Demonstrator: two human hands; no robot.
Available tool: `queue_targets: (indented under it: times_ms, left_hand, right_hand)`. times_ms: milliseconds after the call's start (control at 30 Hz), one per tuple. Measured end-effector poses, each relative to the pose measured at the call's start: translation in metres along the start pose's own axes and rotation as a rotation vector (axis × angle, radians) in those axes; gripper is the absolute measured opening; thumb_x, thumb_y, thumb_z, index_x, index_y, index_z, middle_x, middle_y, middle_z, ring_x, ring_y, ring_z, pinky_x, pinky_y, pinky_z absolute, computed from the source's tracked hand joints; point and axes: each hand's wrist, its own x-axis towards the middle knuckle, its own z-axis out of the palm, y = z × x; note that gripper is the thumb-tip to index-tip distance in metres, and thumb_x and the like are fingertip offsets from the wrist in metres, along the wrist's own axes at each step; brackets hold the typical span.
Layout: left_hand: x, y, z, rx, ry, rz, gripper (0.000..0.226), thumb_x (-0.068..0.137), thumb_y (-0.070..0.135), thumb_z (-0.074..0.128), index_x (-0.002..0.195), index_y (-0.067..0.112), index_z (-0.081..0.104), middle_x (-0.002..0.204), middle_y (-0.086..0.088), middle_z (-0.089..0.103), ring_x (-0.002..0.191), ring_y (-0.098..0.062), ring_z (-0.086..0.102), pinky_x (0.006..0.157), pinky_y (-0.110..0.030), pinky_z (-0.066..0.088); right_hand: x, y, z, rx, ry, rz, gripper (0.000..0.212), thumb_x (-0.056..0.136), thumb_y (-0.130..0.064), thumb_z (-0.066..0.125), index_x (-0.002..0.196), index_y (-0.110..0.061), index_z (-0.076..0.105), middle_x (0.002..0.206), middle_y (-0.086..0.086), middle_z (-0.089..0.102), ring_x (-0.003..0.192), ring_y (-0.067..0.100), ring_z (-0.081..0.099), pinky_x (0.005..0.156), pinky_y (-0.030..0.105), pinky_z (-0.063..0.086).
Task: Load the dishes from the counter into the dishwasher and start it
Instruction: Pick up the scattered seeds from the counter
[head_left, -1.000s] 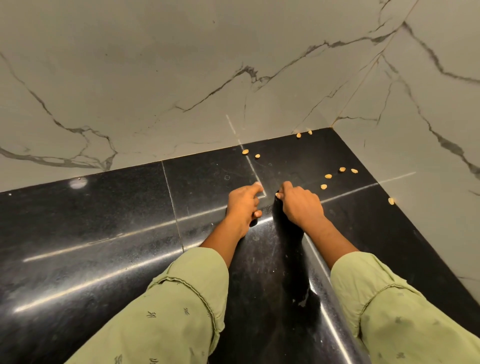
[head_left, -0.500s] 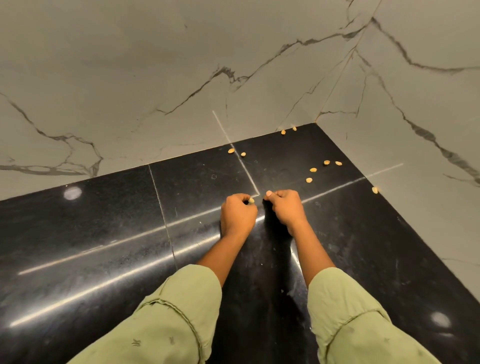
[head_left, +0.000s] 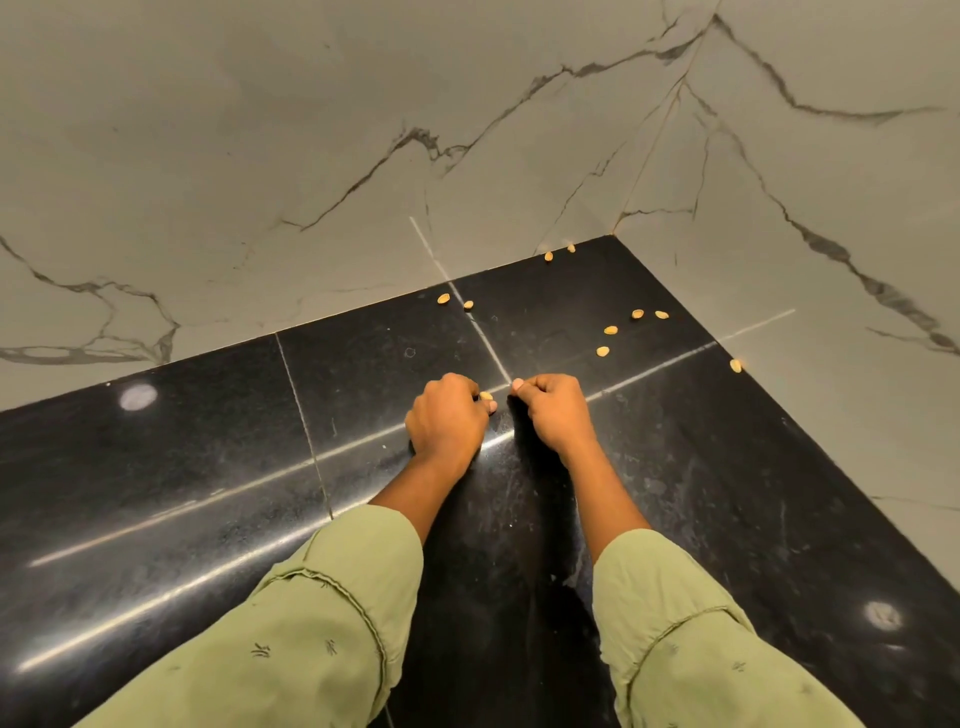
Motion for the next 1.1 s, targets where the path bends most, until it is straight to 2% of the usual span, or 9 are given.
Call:
queue_targets:
  times_ms: [200, 333, 467, 600, 733, 867, 967, 1033, 1100]
  left_hand:
    - [0.008, 0.012, 0.000, 0.157, -0.021, 0.051, 0.021, 0.092, 0.033, 0.066, 0.105, 0.018, 0.071, 0.105, -0.008, 0.069, 0.101, -0.032, 0.065, 0.073, -0.036, 0.045]
    - [0.011, 0.027, -0.005, 0.304, -0.062, 0.125, 0.020, 0.094, 0.024, 0.064, 0.109, 0.012, 0.064, 0.112, -0.011, 0.065, 0.106, -0.033, 0.063, 0.077, -0.038, 0.046]
    - [0.013, 0.035, -0.008, 0.499, -0.102, 0.290, 0.019, 0.097, 0.015, 0.057, 0.116, 0.010, 0.061, 0.117, -0.012, 0.063, 0.109, -0.034, 0.062, 0.075, -0.037, 0.040]
    - [0.014, 0.025, -0.010, 0.716, -0.104, 0.481, 0.017, 0.100, 0.015, 0.053, 0.115, 0.014, 0.063, 0.114, -0.008, 0.064, 0.106, -0.031, 0.063, 0.072, -0.035, 0.037]
    - [0.018, 0.023, -0.013, 0.726, -0.109, 0.477, 0.019, 0.102, 0.021, 0.051, 0.114, 0.012, 0.062, 0.115, -0.010, 0.064, 0.106, -0.032, 0.063, 0.072, -0.035, 0.037]
    - [0.016, 0.019, -0.009, 0.728, -0.115, 0.499, 0.019, 0.101, 0.015, 0.048, 0.117, 0.012, 0.058, 0.115, -0.010, 0.064, 0.106, -0.032, 0.063, 0.072, -0.036, 0.036]
    - [0.010, 0.010, 0.000, 0.737, -0.119, 0.518, 0.022, 0.097, 0.010, 0.052, 0.119, 0.010, 0.050, 0.111, -0.009, 0.067, 0.102, -0.032, 0.066, 0.071, -0.037, 0.041]
    - [0.009, 0.002, 0.007, 0.721, -0.115, 0.538, 0.029, 0.094, 0.010, 0.058, 0.120, 0.010, 0.044, 0.107, -0.008, 0.068, 0.097, -0.032, 0.067, 0.071, -0.039, 0.045]
    - [0.012, -0.007, 0.011, 0.608, -0.098, 0.542, 0.019, 0.102, 0.014, 0.046, 0.120, 0.012, 0.041, 0.102, -0.008, 0.069, 0.091, -0.032, 0.067, 0.064, -0.038, 0.040]
  right_hand:
    - [0.004, 0.001, 0.004, -0.153, -0.064, -0.034, 0.015, 0.087, -0.030, 0.070, 0.079, -0.020, 0.077, 0.060, -0.009, 0.064, 0.063, 0.012, 0.058, 0.060, 0.029, 0.045]
    - [0.001, -0.004, -0.001, -0.122, -0.120, -0.013, 0.019, 0.090, -0.025, 0.067, 0.076, -0.016, 0.075, 0.044, -0.014, 0.053, 0.045, 0.001, 0.044, 0.054, 0.024, 0.036]
    - [-0.002, -0.010, -0.007, -0.085, -0.153, -0.003, 0.024, 0.092, -0.017, 0.064, 0.077, 0.000, 0.073, 0.052, 0.000, 0.052, 0.038, 0.001, 0.039, 0.046, 0.019, 0.035]
    - [-0.003, -0.011, -0.009, -0.037, -0.160, 0.019, 0.029, 0.092, -0.018, 0.065, 0.066, -0.009, 0.071, 0.050, 0.003, 0.050, 0.044, 0.008, 0.037, 0.047, 0.022, 0.034]
    - [-0.001, -0.010, -0.009, -0.006, -0.154, 0.044, 0.030, 0.092, -0.019, 0.065, 0.076, 0.006, 0.070, 0.050, 0.004, 0.042, 0.045, 0.011, 0.034, 0.048, 0.024, 0.032]
    - [0.000, -0.010, -0.008, 0.007, -0.149, 0.054, 0.039, 0.091, -0.018, 0.067, 0.054, -0.010, 0.062, 0.044, -0.001, 0.039, 0.042, 0.010, 0.033, 0.045, 0.022, 0.031]
    - [-0.001, -0.011, -0.008, 0.036, -0.152, 0.061, 0.034, 0.091, -0.019, 0.067, 0.069, 0.007, 0.065, 0.051, 0.007, 0.044, 0.047, 0.013, 0.037, 0.047, 0.022, 0.032]
    - [-0.001, -0.010, -0.008, 0.041, -0.154, 0.069, 0.036, 0.092, -0.018, 0.067, 0.060, -0.001, 0.062, 0.045, 0.001, 0.044, 0.042, 0.009, 0.037, 0.045, 0.020, 0.033]
    - [-0.003, -0.011, -0.009, 0.018, -0.159, 0.057, 0.036, 0.093, -0.018, 0.066, 0.058, -0.010, 0.061, 0.037, -0.011, 0.043, 0.035, 0.001, 0.036, 0.042, 0.016, 0.032]
